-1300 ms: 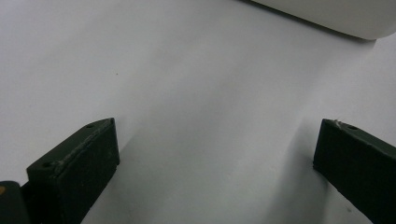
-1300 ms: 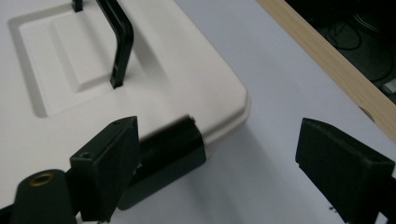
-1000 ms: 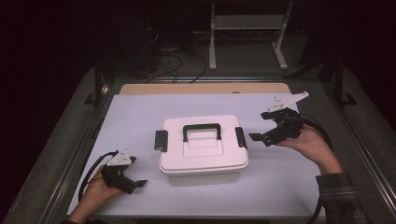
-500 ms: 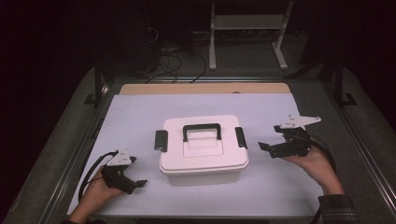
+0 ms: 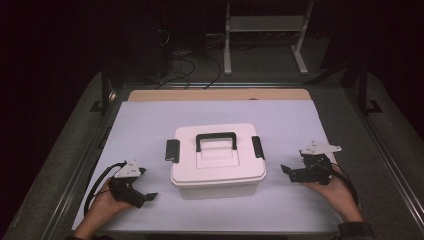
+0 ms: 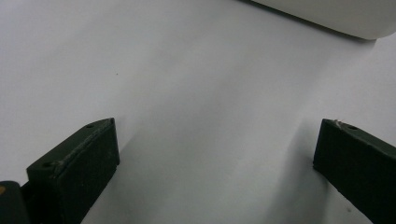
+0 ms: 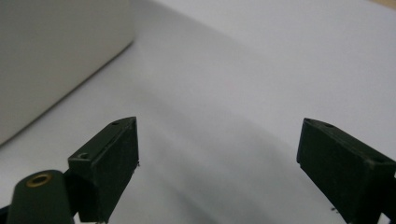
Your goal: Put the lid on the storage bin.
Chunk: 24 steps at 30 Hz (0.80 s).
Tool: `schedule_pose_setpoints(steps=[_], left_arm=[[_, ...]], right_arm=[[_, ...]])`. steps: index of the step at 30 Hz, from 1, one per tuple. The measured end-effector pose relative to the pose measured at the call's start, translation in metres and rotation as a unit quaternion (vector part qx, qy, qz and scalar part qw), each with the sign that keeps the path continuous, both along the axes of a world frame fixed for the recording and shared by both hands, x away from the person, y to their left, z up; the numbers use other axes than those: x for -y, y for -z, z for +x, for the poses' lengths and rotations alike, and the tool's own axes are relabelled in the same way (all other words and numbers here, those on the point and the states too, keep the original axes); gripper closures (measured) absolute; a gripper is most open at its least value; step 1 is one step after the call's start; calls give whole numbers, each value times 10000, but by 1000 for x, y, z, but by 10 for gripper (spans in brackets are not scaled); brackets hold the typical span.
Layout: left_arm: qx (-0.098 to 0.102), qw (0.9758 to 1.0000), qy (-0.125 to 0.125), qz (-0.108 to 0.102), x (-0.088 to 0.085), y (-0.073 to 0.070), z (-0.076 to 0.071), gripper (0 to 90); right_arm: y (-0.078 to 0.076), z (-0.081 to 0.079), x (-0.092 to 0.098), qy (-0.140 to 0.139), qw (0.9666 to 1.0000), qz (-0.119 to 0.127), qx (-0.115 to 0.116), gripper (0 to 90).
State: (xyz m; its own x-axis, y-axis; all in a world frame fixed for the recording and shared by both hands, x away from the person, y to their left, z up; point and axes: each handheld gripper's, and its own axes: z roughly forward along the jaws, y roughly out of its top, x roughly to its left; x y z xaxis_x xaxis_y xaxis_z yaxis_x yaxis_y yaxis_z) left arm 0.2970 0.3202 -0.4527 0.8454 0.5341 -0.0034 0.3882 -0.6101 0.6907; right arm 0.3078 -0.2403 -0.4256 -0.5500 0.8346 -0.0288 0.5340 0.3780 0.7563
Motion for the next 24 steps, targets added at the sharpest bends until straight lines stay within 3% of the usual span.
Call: schedule_pose_setpoints(steps=[5, 10, 16, 19, 24], left_arm=[[2, 10000, 15, 21, 0, 0, 0, 0], [2, 10000, 15, 21, 0, 0, 0, 0], [2, 10000, 15, 21, 0, 0, 0, 0], [3, 10000, 16, 22, 0, 0, 0, 0], [3, 10000, 16, 23, 0, 0, 0, 0]], right_arm=[[15, -6, 1, 128, 9999, -15, -82, 122], [27, -10, 0, 216, 9995, -184, -141, 110], [31, -12, -2, 272, 9992, -236, -144, 96], [32, -11, -1, 276, 9993, -193, -183, 96], [33, -6, 4, 297, 9985, 12, -450, 85]])
